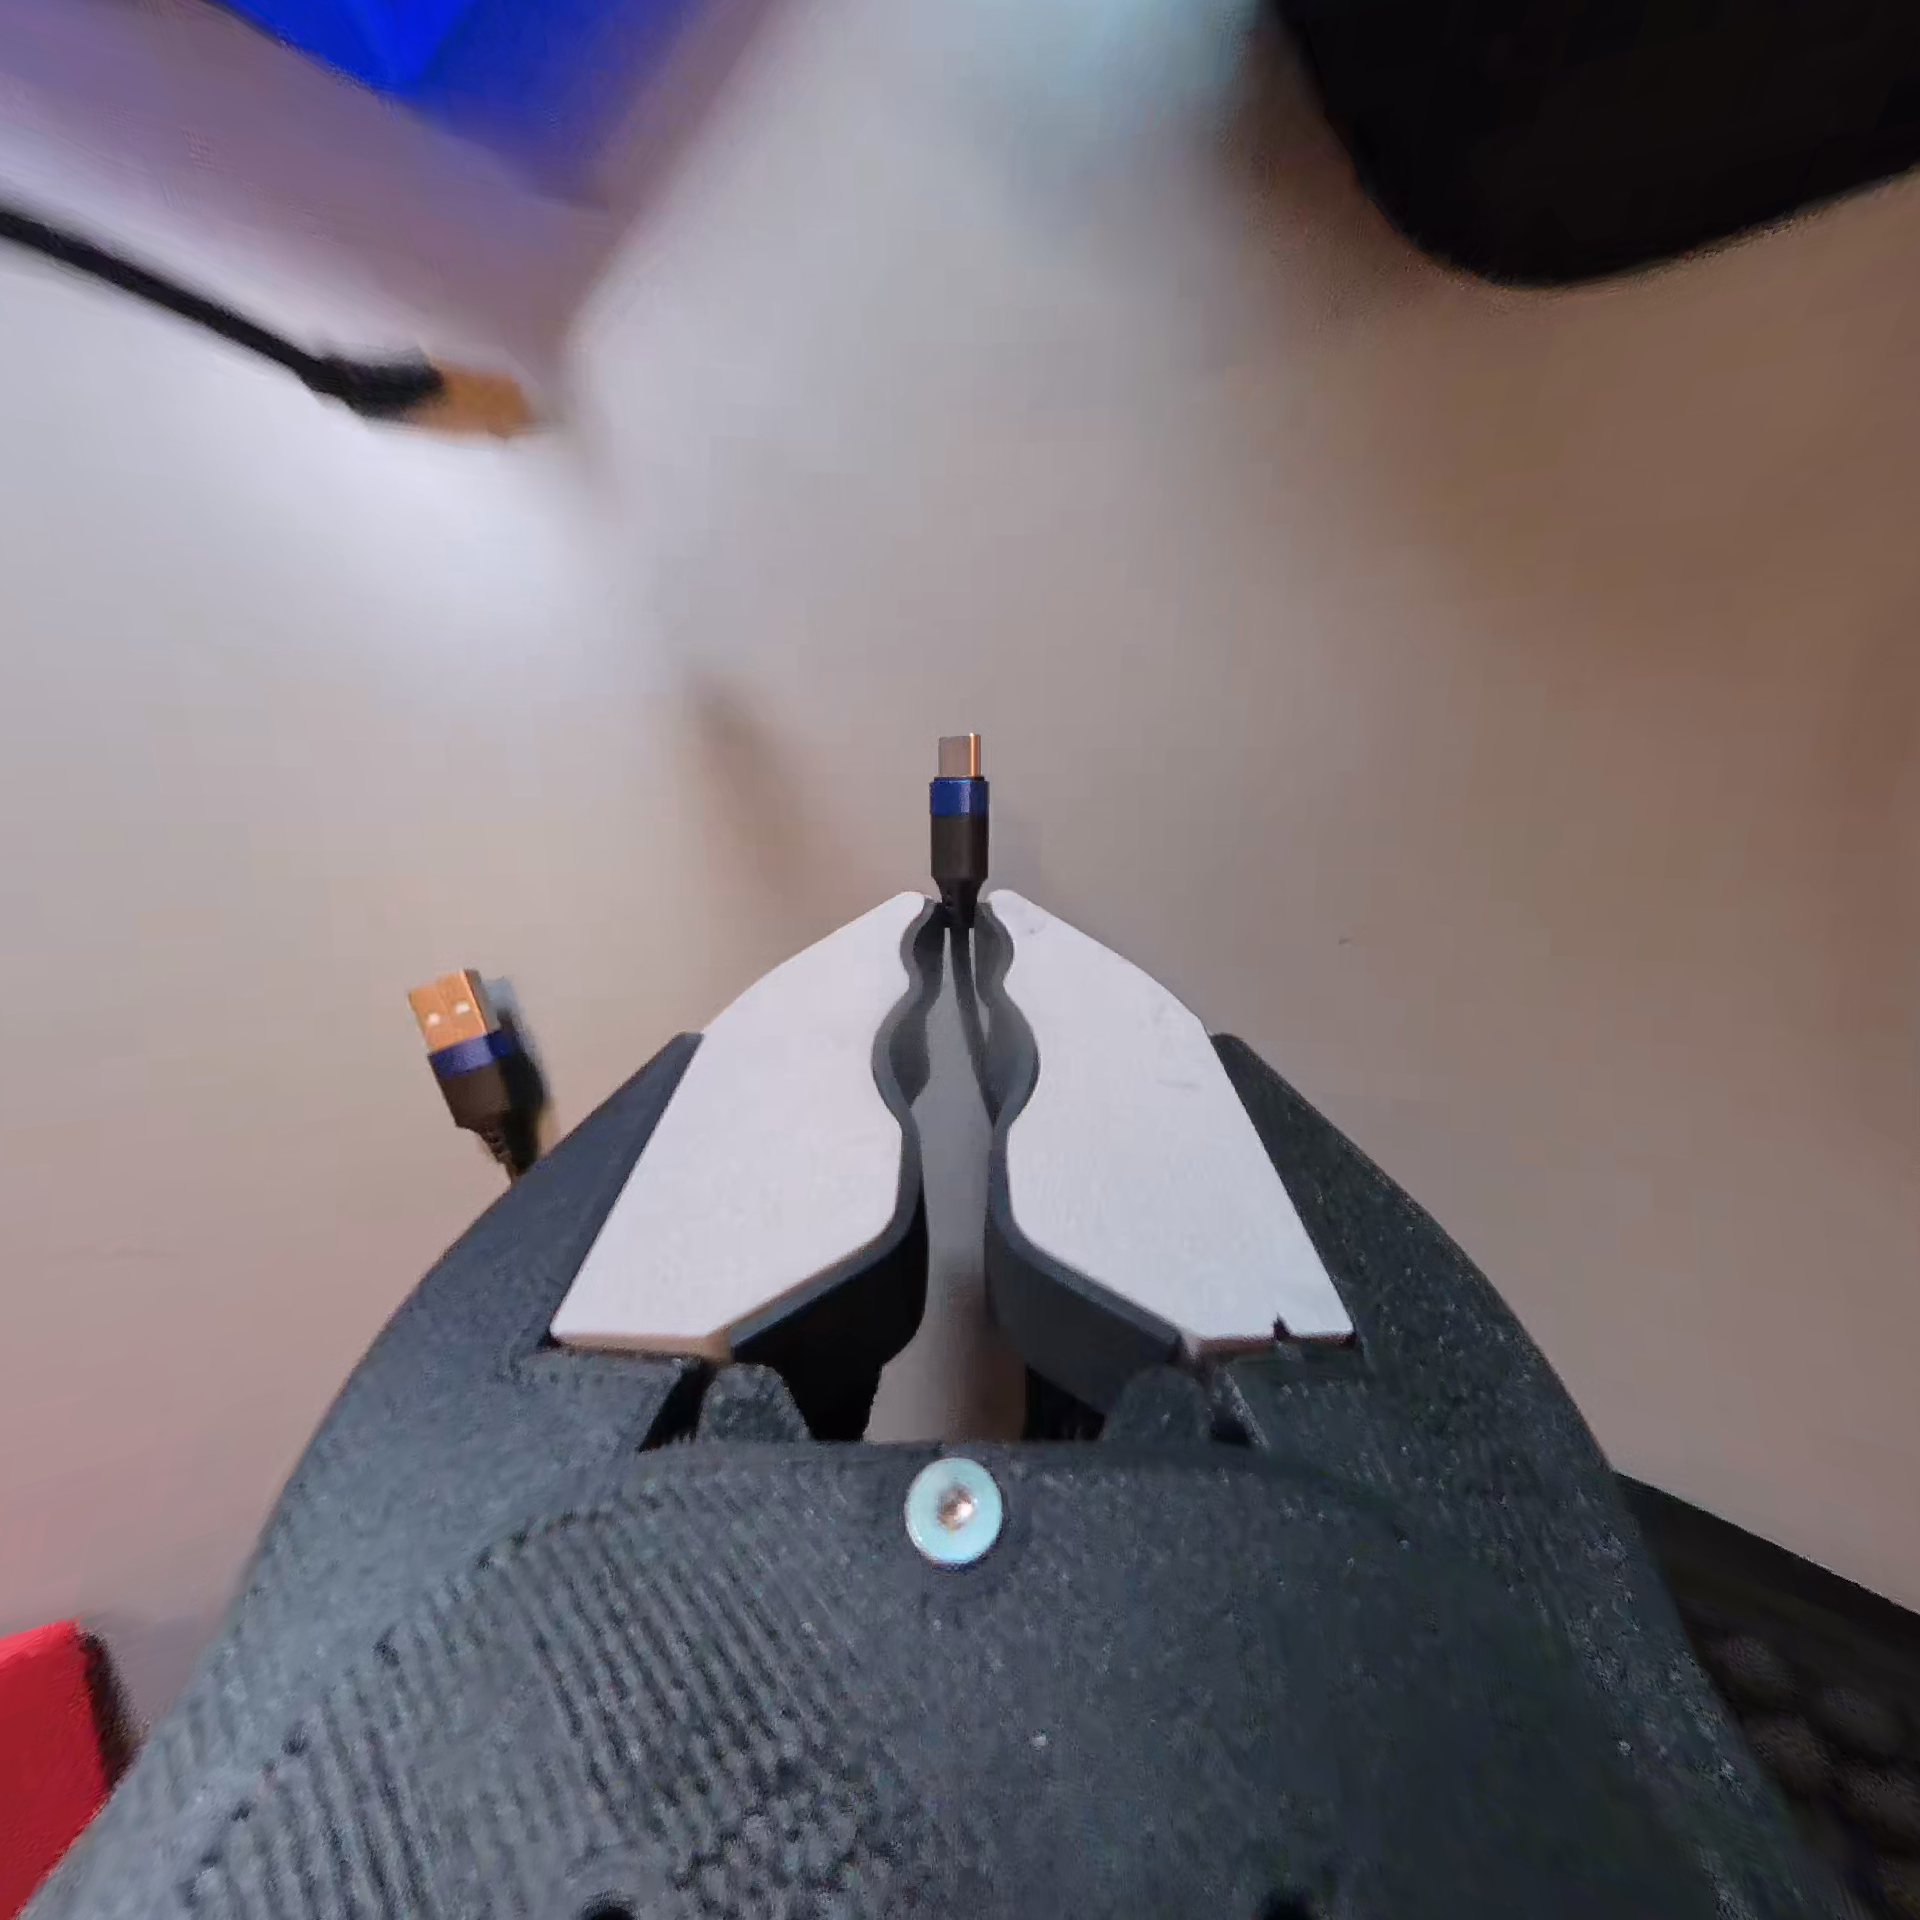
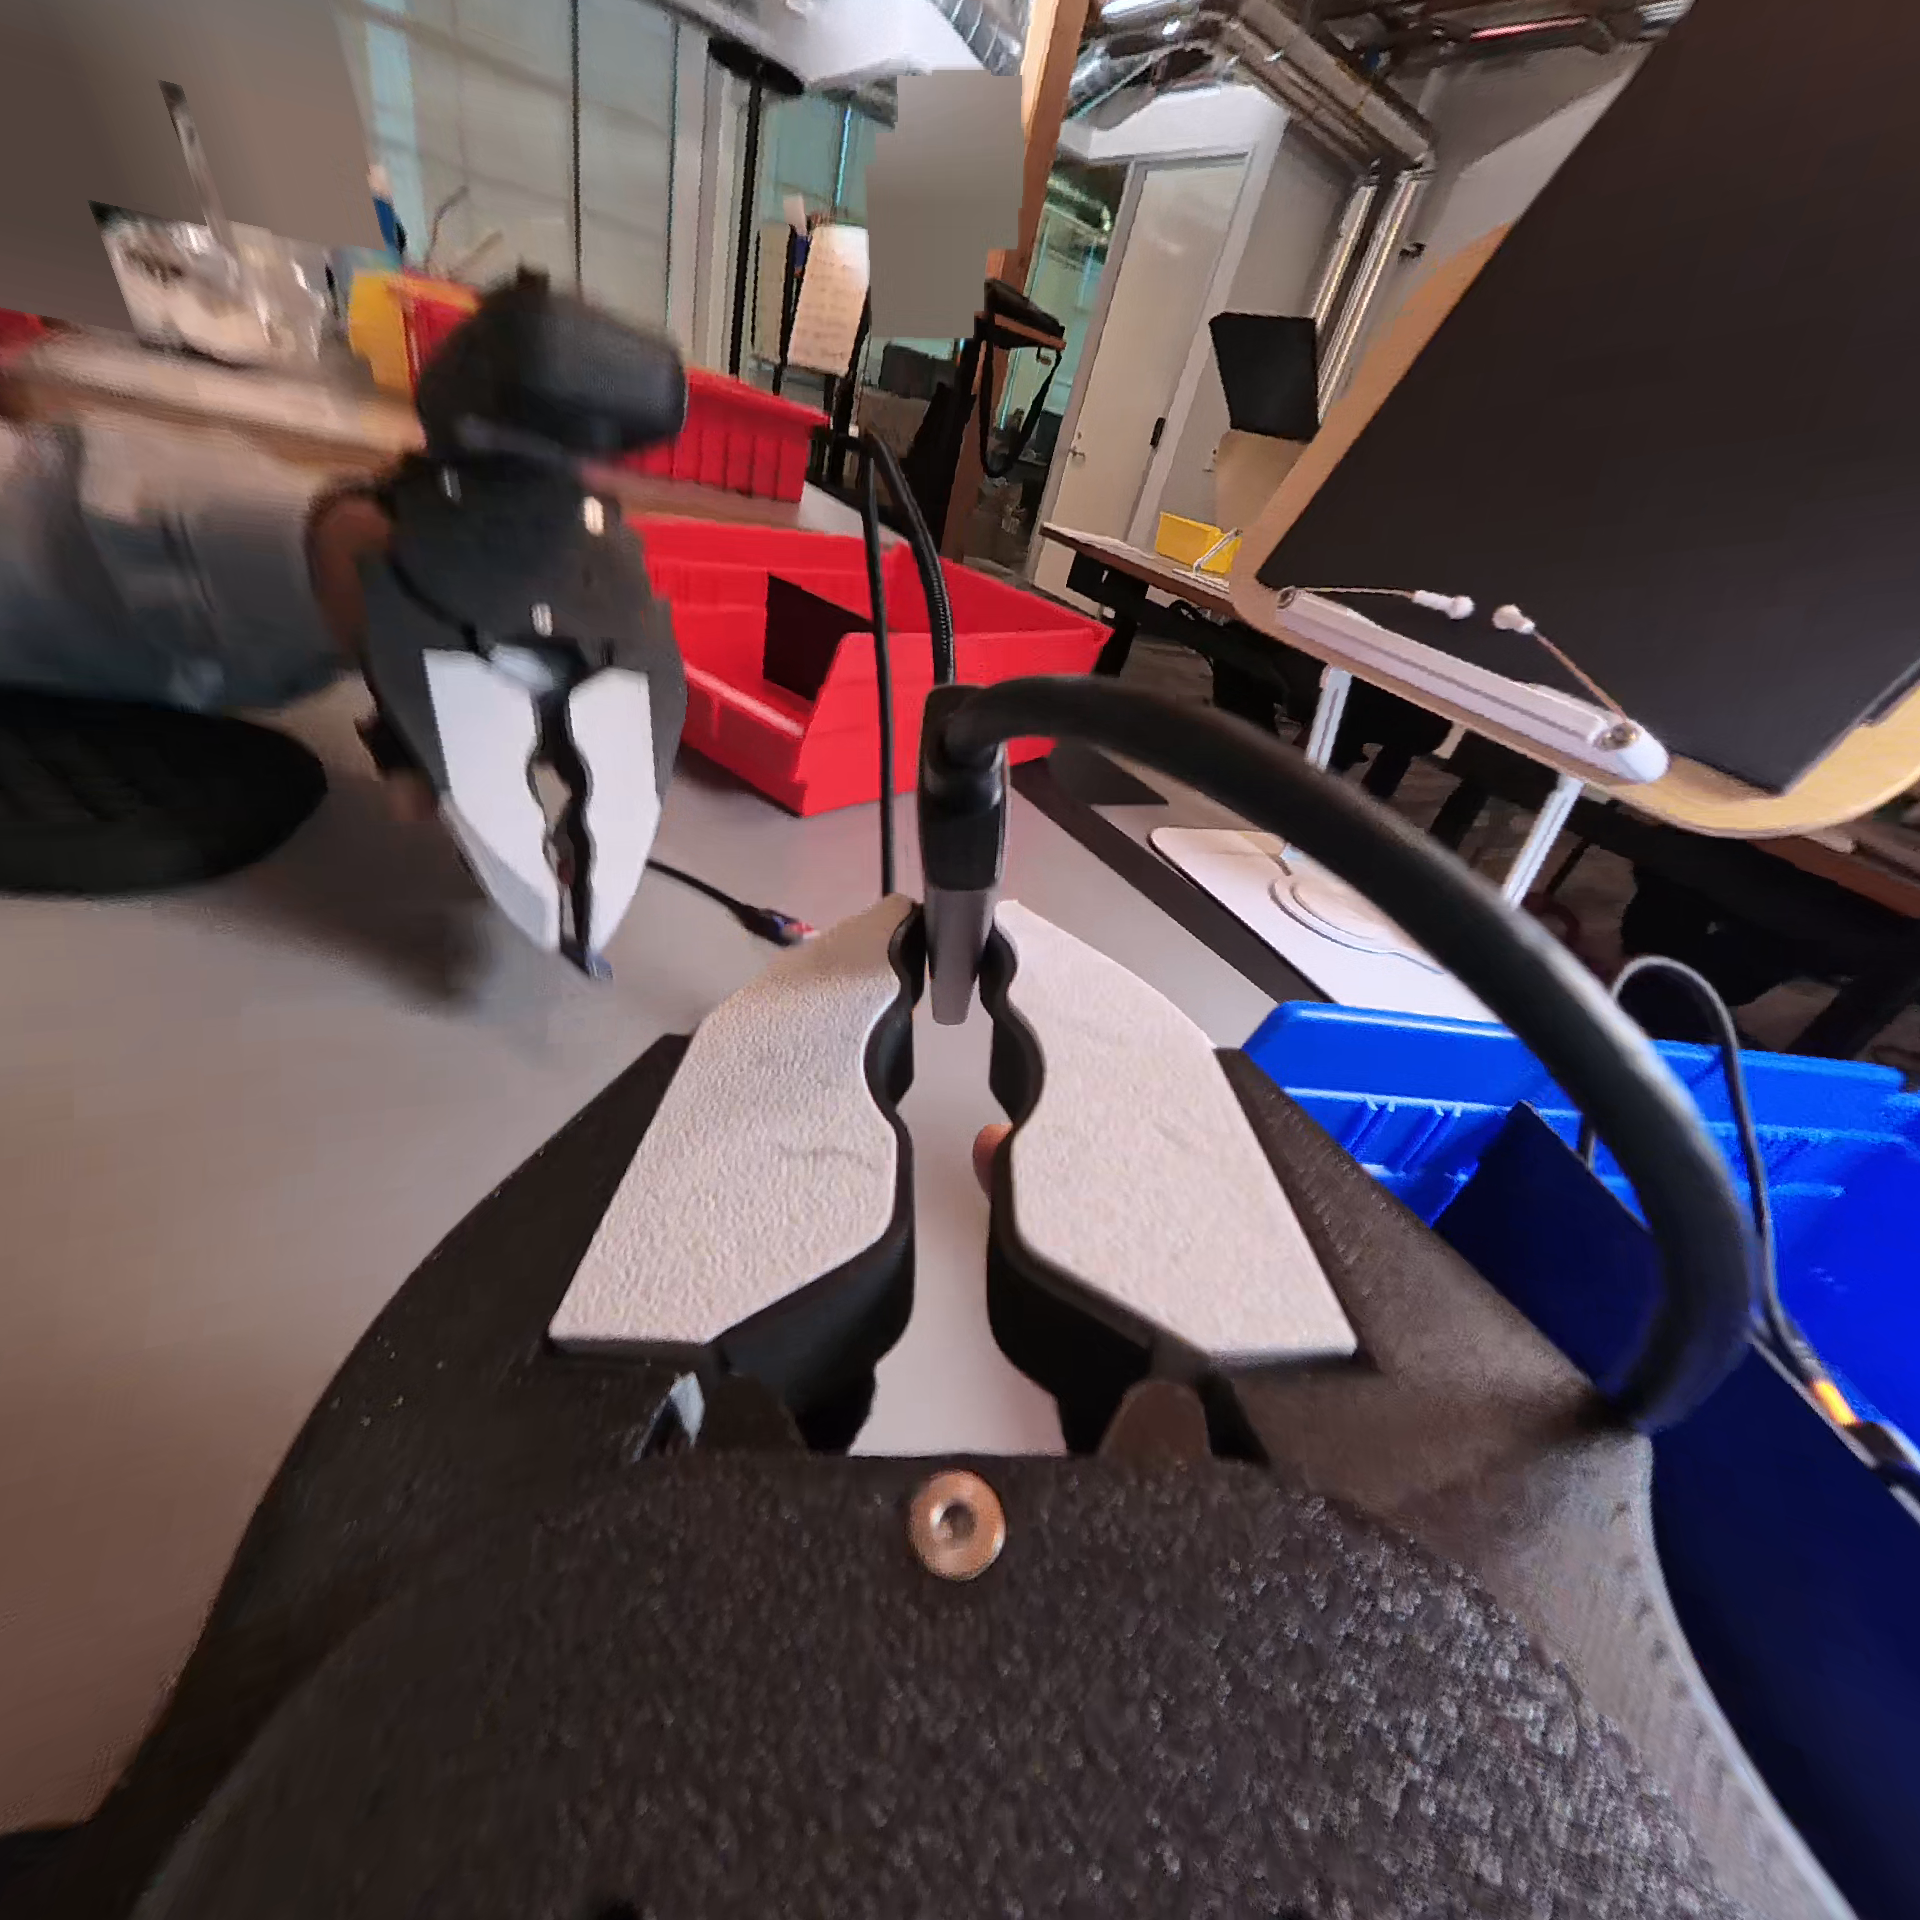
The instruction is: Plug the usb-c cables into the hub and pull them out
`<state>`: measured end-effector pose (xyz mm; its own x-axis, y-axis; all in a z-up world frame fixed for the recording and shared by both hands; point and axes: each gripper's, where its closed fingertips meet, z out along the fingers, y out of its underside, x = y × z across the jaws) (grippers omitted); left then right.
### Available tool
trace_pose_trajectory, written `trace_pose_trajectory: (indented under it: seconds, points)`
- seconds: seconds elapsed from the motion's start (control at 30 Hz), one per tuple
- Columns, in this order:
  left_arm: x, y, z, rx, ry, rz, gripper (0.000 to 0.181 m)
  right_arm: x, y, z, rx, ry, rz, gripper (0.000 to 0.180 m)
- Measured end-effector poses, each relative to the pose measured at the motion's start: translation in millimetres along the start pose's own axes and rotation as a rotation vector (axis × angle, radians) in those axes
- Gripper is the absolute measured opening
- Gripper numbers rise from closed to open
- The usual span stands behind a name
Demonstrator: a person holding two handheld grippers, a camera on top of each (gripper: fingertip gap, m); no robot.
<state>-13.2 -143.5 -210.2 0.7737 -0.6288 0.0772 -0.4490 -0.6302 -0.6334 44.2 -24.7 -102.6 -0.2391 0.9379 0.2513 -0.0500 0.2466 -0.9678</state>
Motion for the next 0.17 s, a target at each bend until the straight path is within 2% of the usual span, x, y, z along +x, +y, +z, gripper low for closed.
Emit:
trace_pose_trajectory:
  seconds: [0.03,0.17]
  points:
    - [2,-7,-7,0.014,0.000,-0.001,0.006,-3,4,2,-0.027,-0.002,-0.047,0.009]
    - [14,-32,-32,0.034,-0.013,-0.001,0.006,-21,20,10,-0.134,-0.031,-0.260,0.009]
